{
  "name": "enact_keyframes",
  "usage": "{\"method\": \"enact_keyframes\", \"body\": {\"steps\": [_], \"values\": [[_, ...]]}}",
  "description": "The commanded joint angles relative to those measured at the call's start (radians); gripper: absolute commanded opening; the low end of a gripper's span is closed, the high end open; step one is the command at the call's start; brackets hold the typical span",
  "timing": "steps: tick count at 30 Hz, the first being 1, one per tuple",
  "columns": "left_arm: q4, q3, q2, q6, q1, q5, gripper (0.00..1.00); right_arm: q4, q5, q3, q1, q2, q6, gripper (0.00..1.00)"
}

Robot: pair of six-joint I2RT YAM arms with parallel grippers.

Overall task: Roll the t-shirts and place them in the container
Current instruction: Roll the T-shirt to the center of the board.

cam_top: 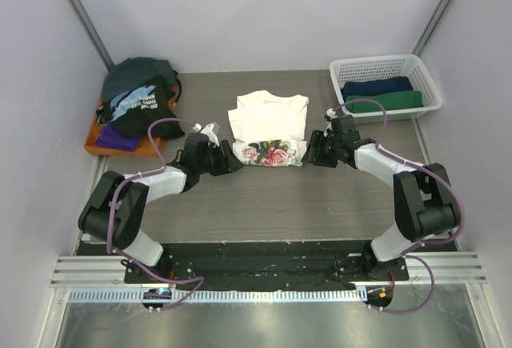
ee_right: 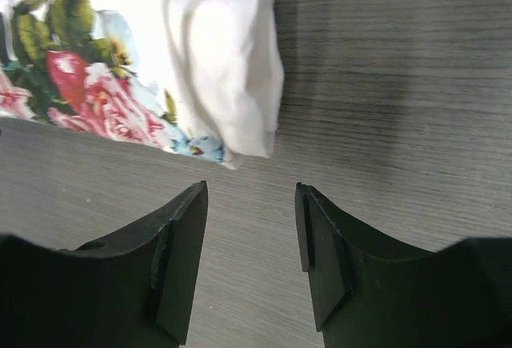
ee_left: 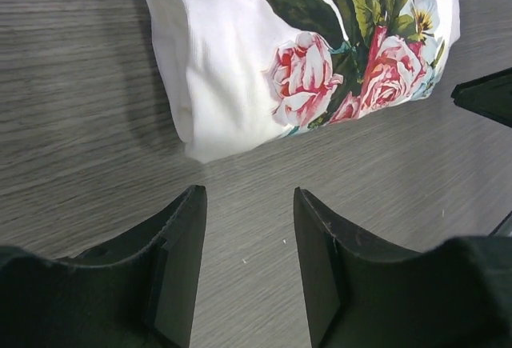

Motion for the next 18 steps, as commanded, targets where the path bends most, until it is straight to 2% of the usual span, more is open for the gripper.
{"method": "enact_keyframes", "body": {"steps": [1,14,18], "values": [[0.148,0.001,0.01,0.056,-0.003,-0.05,0.51,0.023,0.052,0.015,-0.002,0.045,-0.026,0.54],[0.194,0.029,0.093,0.071,-0.002,-0.049,0.47,0.138,-0.003,0.026,-0.002,0.123,-0.012,0.51],[0.186,0.041,0.111,0.073,-0.002,-0.053,0.43,0.16,-0.02,0.031,-0.004,0.143,-0.009,0.42]]}}
